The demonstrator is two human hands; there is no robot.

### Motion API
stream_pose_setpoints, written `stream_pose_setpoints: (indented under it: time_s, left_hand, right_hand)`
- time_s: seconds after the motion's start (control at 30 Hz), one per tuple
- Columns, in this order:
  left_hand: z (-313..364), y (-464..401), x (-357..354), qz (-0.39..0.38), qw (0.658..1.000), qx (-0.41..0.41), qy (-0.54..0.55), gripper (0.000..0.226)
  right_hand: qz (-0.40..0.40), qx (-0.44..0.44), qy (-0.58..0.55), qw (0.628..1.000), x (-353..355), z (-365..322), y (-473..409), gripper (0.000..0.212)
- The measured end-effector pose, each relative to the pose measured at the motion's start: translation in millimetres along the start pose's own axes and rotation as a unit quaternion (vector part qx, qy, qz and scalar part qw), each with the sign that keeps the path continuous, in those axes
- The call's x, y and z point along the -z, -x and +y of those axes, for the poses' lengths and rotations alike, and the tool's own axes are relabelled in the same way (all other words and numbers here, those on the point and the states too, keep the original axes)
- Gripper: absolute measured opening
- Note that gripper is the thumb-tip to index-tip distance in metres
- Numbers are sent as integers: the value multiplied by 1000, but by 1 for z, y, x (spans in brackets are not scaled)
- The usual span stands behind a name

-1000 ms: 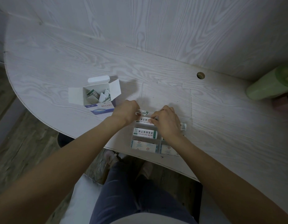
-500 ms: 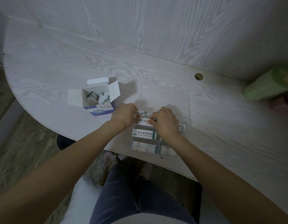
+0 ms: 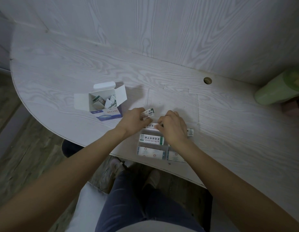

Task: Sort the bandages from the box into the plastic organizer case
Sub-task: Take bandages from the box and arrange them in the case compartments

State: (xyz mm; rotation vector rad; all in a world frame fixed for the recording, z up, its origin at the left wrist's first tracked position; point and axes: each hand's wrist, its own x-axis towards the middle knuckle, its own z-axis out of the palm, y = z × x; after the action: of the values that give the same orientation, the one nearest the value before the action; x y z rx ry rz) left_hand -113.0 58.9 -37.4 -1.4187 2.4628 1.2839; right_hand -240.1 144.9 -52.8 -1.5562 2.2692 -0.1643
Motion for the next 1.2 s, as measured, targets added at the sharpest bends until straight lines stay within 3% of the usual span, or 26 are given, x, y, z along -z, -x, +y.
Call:
stream_pose_setpoints:
  time_s: [0.17,0.27,0.37,0.53,0.73,1.07,1.2]
  left_hand:
    - [10,13,8,-37,963,90,252,29]
    - [16,21,12,-57,939,63,332,34]
    - [24,27,12,-82,922,41,377,25]
    - [38,30,8,-42,934,-22,354,14]
    - [54,28,1,-71,912,4,404,19]
    - [75,15,-8,-76,948,18,310,8]
    - [81,9,-14,-58,953,4,297,12]
  right_hand:
    - [32,5,-25,999,10,4,3,28]
    - [69,-15,-205,976,25,5,5,23]
    - [36,-27,-426,904,43,3,11,15]
    - [37,-43,-497,866,55,10,24,7]
    - [79,-78,-509,853,58,28,34,18]
    - [130,-131,-483,856,59,50,44,19]
    - [134,-170,-522,825,57,56,45,16]
